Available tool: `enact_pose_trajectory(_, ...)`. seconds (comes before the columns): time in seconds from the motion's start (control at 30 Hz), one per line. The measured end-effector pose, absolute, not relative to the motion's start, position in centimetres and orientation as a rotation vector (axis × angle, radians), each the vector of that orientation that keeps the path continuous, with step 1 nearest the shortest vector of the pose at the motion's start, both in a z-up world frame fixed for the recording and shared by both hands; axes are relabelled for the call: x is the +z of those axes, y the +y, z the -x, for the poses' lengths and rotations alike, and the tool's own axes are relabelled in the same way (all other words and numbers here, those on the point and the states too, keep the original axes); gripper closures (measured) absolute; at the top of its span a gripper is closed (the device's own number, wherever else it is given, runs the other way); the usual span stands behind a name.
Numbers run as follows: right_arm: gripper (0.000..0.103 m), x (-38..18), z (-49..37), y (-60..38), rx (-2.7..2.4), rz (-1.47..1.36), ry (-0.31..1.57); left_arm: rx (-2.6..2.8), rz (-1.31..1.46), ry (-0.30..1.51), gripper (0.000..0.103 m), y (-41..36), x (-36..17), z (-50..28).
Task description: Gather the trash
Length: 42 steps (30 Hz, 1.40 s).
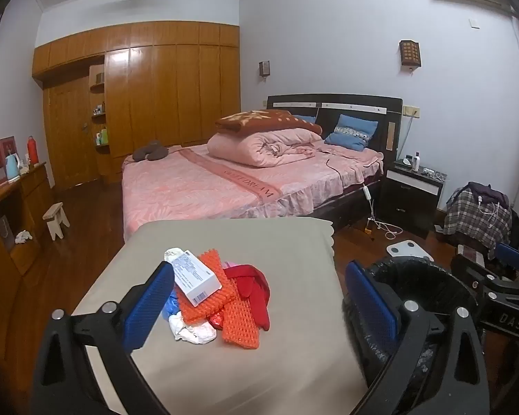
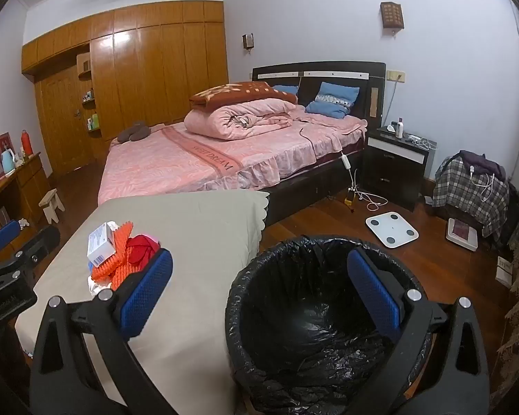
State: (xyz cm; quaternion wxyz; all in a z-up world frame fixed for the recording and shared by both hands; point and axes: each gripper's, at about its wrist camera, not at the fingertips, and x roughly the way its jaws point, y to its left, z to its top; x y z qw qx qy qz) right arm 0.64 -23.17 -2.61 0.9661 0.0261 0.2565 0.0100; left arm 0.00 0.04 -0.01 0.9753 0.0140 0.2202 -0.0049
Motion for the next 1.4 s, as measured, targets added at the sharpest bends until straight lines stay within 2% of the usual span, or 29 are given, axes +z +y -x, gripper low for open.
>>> enact_pose_trajectory(1.4,0.005,-2.68,-0.63,-23.10,0.021,-0.053,0.522,-0.009,-0.026,0.452,0.006,0.04,-0.03,-0.07)
